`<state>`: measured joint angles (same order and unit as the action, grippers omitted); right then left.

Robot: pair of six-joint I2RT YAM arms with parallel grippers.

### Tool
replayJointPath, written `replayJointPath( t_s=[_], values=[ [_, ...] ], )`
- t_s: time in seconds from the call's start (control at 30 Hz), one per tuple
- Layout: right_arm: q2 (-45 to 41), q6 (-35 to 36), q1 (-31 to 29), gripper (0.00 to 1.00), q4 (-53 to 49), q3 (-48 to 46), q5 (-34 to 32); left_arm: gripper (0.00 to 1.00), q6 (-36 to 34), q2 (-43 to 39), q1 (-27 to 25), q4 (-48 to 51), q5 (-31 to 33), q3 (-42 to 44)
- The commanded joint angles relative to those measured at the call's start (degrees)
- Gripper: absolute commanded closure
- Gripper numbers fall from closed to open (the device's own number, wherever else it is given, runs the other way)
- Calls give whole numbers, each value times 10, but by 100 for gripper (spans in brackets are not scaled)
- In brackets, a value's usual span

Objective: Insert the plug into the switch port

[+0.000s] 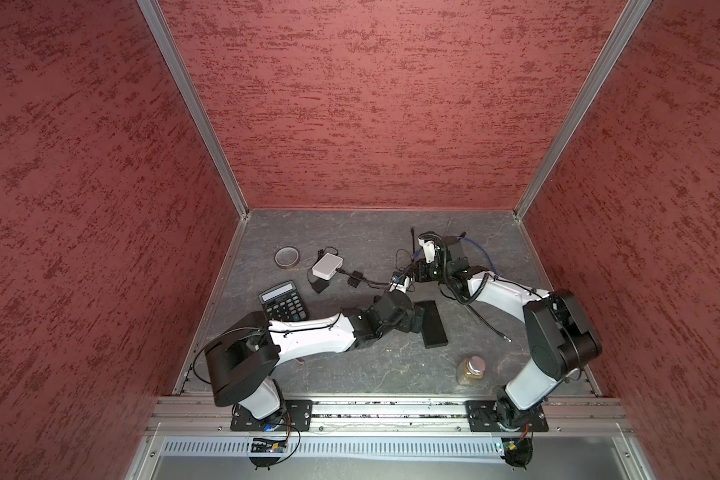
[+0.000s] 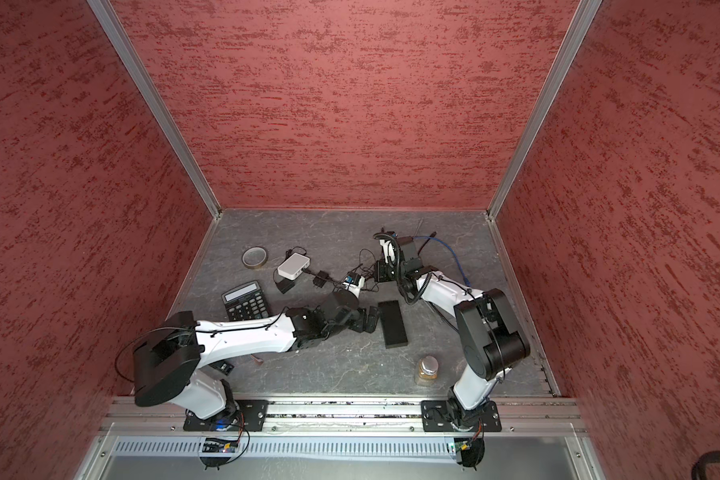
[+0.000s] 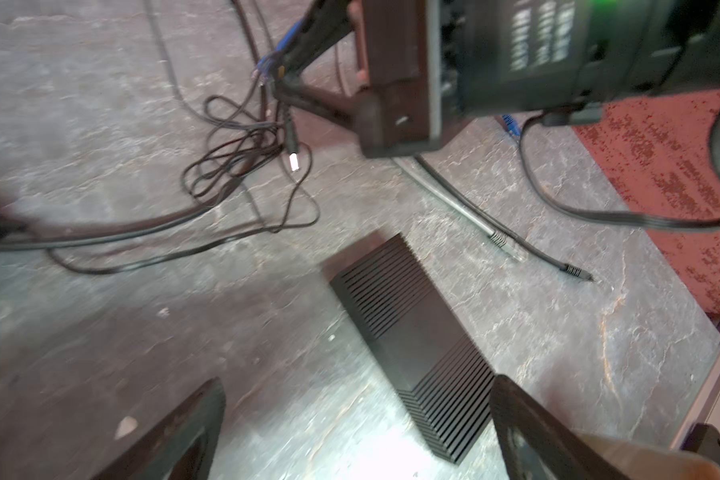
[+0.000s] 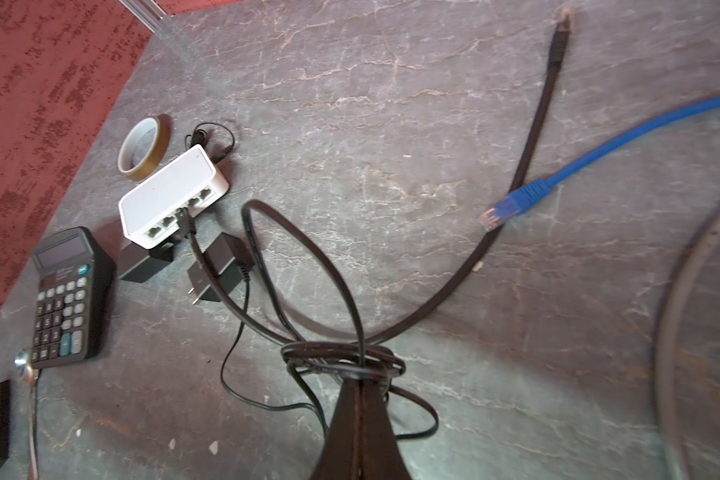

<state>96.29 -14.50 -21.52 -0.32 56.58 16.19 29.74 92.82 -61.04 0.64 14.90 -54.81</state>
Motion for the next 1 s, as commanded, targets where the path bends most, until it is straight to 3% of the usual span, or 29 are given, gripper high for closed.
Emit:
replayJointPath(
  t_s=[0.0,0.27,0.47,0.97],
  values=[
    [10,14,13,100,15,5,-8,0,-12,43,-14,31,1,-53],
    [37,28,47,100,15,9,32,0,-46,143,-28,60,-27,-156],
    [51,36,70,100,16,9,54,0,-59,208,-32,120,17,-223],
    [56,34,87,100,26,5,64,0,-33,294,-33,222,18,-315]
  ],
)
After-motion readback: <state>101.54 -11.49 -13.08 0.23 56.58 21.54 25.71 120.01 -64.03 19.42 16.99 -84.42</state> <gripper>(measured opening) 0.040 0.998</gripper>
